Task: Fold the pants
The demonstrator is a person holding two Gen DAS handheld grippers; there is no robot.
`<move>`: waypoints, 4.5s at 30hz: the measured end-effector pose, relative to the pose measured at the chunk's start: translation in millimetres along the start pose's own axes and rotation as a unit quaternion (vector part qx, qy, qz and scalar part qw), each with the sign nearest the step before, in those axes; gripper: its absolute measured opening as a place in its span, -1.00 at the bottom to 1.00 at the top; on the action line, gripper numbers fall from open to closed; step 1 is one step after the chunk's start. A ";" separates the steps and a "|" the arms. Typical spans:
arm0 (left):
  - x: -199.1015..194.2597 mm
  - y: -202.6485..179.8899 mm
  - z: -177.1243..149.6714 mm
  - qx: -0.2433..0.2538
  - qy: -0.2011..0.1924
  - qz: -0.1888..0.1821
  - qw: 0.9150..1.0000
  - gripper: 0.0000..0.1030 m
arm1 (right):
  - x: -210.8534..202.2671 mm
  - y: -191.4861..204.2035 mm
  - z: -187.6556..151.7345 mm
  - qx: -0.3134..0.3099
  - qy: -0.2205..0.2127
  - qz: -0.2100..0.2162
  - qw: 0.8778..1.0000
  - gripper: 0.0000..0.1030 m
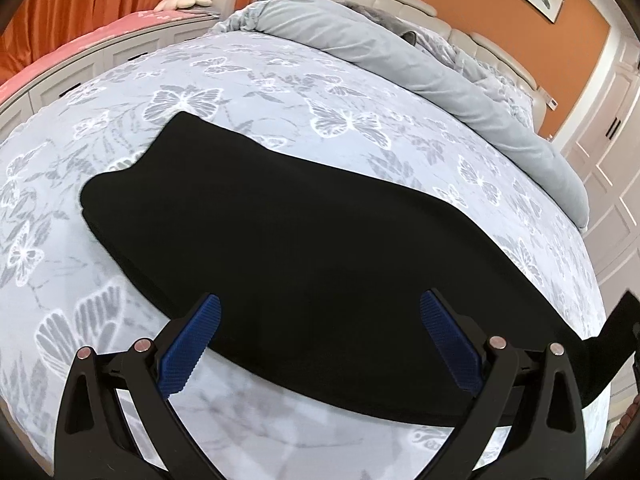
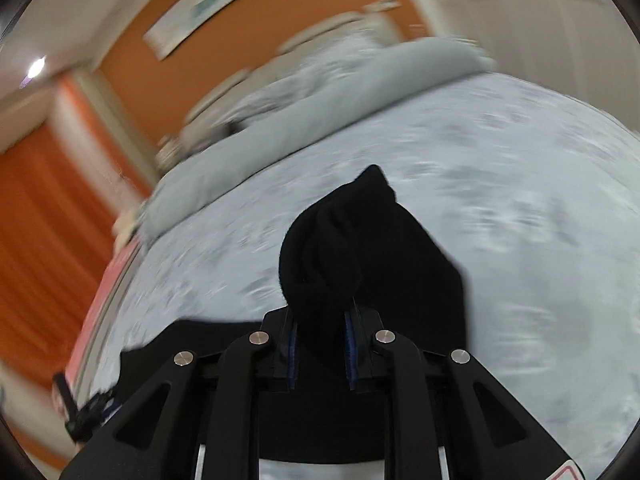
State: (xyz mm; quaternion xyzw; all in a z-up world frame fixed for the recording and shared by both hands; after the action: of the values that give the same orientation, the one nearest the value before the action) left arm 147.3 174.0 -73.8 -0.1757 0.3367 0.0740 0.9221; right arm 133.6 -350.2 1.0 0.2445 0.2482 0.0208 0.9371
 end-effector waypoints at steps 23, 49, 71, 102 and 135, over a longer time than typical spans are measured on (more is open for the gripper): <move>-24.4 115.4 30.4 -0.037 -0.027 0.065 0.997 0.90 | 132.9 236.0 -176.9 -0.232 0.167 0.089 0.954 -0.65; 0.8 74.9 13.4 0.071 0.014 0.067 0.995 0.90 | 119.6 278.1 -187.4 -0.311 0.146 0.106 0.933 -0.39; -2.0 76.8 16.8 -0.021 0.025 0.044 0.998 0.90 | 53.0 61.2 -108.0 -0.060 0.186 0.012 0.981 -0.65; 65.9 193.1 36.9 -0.318 0.052 -0.002 0.947 -0.39 | 64.8 211.5 -188.0 -0.352 0.126 0.058 0.926 0.43; -64.8 -100.6 34.7 0.064 -0.073 -0.184 0.978 -0.52 | 39.8 100.9 -79.8 -0.131 0.052 -0.054 0.989 0.50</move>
State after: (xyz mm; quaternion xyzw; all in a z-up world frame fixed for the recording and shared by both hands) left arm 144.2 92.5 20.5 -0.1694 0.2348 -0.1061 0.9513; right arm 138.8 -219.3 -30.2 0.1043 0.3043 0.0153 0.9467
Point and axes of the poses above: each gripper's, at about its wrist camera, not at the fingertips, and x roughly the way its jaws point, y to its left, z to its top, the point moved 2 cm from there along x, roughly the way its jaws point, and after that the axes turned 9 degrees about -y, right-handed, at the moved point
